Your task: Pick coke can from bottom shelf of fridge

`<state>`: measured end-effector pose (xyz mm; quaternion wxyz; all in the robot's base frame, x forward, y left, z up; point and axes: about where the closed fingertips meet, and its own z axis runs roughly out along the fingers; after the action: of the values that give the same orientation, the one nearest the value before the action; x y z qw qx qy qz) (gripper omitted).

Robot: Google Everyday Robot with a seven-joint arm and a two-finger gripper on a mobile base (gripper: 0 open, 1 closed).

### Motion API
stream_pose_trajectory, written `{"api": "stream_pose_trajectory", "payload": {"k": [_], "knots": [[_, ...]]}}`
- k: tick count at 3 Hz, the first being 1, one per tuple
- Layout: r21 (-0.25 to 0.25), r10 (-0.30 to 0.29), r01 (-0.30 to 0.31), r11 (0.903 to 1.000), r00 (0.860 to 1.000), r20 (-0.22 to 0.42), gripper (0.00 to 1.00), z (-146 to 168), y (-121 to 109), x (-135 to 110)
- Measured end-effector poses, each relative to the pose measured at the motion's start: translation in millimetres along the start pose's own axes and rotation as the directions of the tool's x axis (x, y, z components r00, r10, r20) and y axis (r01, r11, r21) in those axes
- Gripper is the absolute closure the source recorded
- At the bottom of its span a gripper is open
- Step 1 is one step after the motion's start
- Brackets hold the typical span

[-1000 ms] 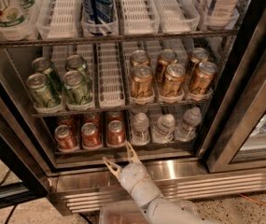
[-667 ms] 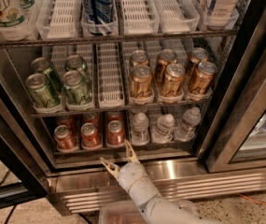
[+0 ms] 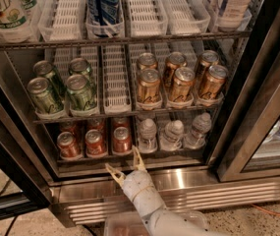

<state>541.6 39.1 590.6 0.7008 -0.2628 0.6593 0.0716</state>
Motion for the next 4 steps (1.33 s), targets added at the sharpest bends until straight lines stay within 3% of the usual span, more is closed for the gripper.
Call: {"api": "stream_pose_trajectory", "payload": {"k": [1,4], "knots": [[0.047,0.021,-0.02,0.9987,1.0,-0.009,0.34,2.7,-2.0,0.3],[0.092,0.014,-0.014,0.9956,1.0,0.006,0.31,14.3,-12.3,2.2]]}}
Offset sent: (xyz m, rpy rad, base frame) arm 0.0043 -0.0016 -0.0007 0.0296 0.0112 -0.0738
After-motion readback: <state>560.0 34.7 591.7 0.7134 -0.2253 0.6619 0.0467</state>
